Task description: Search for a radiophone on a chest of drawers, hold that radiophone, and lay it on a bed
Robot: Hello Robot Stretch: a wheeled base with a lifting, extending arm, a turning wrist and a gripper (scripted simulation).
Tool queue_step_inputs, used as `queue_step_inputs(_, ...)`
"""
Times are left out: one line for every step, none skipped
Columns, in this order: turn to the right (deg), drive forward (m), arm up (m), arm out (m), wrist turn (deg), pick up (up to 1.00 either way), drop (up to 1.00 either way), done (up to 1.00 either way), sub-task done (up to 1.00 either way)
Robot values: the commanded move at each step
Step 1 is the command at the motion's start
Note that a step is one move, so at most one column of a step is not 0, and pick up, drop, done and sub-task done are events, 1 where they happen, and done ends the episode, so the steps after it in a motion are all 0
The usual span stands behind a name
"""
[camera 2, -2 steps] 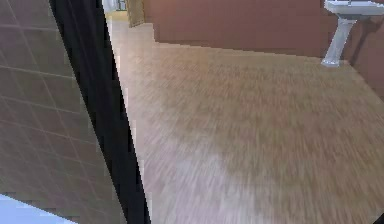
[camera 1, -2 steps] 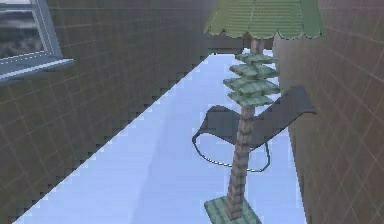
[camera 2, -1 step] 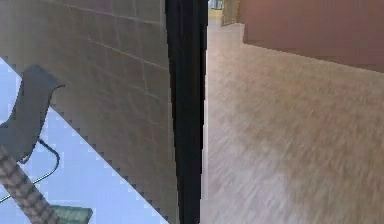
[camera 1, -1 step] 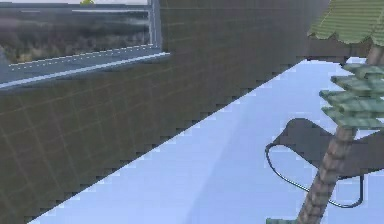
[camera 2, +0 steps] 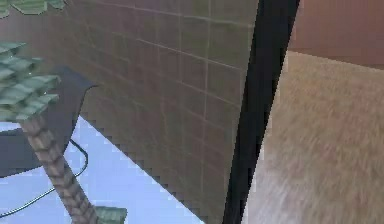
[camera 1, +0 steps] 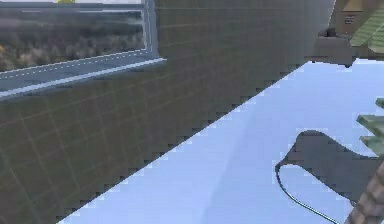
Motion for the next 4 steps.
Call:
queue_step_inputs(-45.0,0.00,0.00,0.00,0.0,0.00,0.00,0.00,0.00)
queue_step_inputs(0.0,0.45,0.00,0.00,0.0,0.00,0.00,0.00,0.00)
queue_step_inputs(-45.0,0.00,0.00,0.00,0.0,0.00,0.00,0.00,0.00)
queue_step_inputs(-12.0,0.00,0.00,0.00,0.0,0.00,0.00,0.00,0.00)
